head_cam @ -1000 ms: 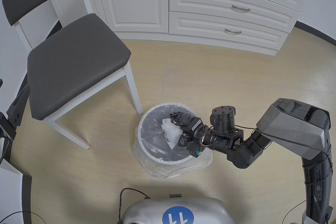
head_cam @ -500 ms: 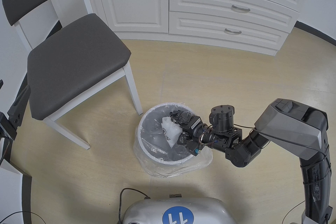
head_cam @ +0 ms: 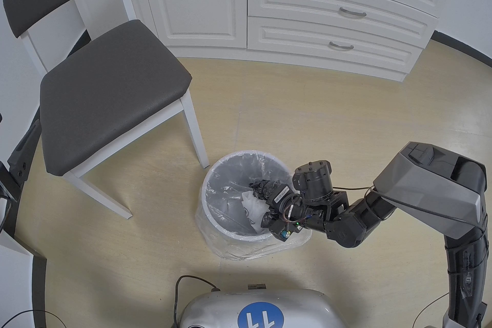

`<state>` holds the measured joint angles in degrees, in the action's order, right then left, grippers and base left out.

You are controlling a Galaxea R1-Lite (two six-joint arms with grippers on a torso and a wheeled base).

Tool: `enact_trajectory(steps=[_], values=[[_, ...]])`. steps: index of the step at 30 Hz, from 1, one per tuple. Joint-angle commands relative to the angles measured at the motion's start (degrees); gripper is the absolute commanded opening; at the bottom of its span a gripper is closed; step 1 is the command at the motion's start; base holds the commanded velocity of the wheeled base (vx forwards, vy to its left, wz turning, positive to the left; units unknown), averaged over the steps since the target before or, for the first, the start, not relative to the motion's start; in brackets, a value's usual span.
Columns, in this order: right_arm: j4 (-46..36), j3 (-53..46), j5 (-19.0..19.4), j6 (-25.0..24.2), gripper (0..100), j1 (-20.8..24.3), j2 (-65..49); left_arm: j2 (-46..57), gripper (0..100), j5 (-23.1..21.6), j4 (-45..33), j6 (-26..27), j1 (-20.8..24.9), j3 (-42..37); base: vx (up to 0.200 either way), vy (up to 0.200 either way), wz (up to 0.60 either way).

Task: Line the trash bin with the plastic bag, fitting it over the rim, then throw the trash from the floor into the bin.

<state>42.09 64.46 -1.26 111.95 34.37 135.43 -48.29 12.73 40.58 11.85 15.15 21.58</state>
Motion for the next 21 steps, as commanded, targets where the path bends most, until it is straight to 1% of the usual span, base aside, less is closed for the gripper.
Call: enact_trajectory(steps=[1,3,5,6,7,13,19,21], values=[[-8.78,5.5,-5.69,0.03,0,2.64,-3.68,-0.32,100,-2.71,-0.06,-0.16,-2.5,-0.22,0.0,0.0,0.0],[-10.01,6.64,-6.39,0.11,0,2.99,-3.59,-0.32,100,-3.06,-0.06,-0.16,-2.76,-0.31,0.0,0.0,0.0],[-13.09,10.16,-9.03,0.2,0,3.52,-2.53,-0.32,100,-4.03,-0.15,-0.25,-3.55,-0.4,0.0,0.0,0.0],[-13.09,10.16,-9.03,0.2,0,3.52,-2.53,-0.32,100,-4.03,-0.15,-0.25,-3.55,-0.4,0.0,0.0,0.0],[-14.67,12.0,-10.08,0.29,0,3.96,-1.74,-0.32,100,-4.2,-0.06,-0.25,-3.99,-0.4,0.0,0.0,0.0],[-16.08,14.29,-12.19,2.05,0,5.1,-1.04,-0.32,100,-4.29,-0.06,-0.25,-4.43,-0.22,0.0,0.0,0.0],[-17.31,14.55,-13.6,2.14,0,5.89,-1.13,-0.32,100,-4.29,-0.06,-0.25,-4.43,-0.22,0.0,0.0,0.0],[-19.07,14.73,-13.77,2.14,0,6.06,-1.39,-0.32,100,-4.29,-0.06,-0.34,-4.52,-0.22,0.0,0.0,0.0]])
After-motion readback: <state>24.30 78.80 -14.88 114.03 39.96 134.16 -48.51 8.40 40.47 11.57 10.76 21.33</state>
